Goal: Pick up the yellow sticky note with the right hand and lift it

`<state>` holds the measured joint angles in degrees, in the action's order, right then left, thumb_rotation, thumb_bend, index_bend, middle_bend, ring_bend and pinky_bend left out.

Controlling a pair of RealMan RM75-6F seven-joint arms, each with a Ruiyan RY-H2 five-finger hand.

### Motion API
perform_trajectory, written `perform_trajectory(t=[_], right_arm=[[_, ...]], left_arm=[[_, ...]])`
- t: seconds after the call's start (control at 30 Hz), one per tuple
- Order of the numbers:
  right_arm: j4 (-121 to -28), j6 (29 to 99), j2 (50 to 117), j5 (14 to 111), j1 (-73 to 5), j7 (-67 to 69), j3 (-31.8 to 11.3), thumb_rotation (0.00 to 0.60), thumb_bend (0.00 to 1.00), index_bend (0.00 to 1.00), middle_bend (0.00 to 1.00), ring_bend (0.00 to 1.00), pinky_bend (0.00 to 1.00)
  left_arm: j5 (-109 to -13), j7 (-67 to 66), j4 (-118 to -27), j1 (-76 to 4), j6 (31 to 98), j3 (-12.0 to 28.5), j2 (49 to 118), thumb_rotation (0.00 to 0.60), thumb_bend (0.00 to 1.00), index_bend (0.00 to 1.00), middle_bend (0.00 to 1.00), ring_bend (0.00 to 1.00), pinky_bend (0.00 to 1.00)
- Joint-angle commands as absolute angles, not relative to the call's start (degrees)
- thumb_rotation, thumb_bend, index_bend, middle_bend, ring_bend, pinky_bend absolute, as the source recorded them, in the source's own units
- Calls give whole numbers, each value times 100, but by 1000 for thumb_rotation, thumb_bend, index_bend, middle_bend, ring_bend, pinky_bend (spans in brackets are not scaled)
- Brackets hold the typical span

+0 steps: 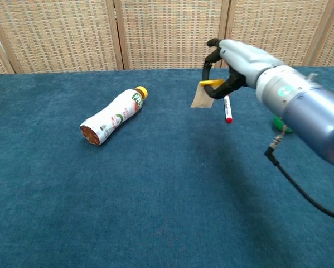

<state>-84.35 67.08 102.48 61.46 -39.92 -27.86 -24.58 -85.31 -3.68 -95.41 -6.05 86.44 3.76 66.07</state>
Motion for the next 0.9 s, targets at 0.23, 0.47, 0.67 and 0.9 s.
perform_trajectory(t=[0.23,0.47,0.67,0.9], right_arm=[[-10328,7465,8451,6616,-2648,-1877,-1807,600,581,600,17,0,0],[-10890,7657,7571,7173,-1894,-517,-1305,600,580,605,22,0,0],[-10939,7731,7146,7844,-1349,893,-694,600,580,612,26,0,0],[-10706,7916,7319,8658,-1070,1474,-144,600,581,614,27,0,0]], left_arm=[[-8809,-616,-9581,-530,8892,299,6689,600,99,0,0,0,81],[-9018,-839,-9586,-496,9004,224,6779,600,98,0,0,0,81],[-9210,-969,-9567,-467,9099,162,6851,600,98,0,0,0,81],[-9259,-884,-9565,-423,9207,178,6830,600,98,0,0,0,81]])
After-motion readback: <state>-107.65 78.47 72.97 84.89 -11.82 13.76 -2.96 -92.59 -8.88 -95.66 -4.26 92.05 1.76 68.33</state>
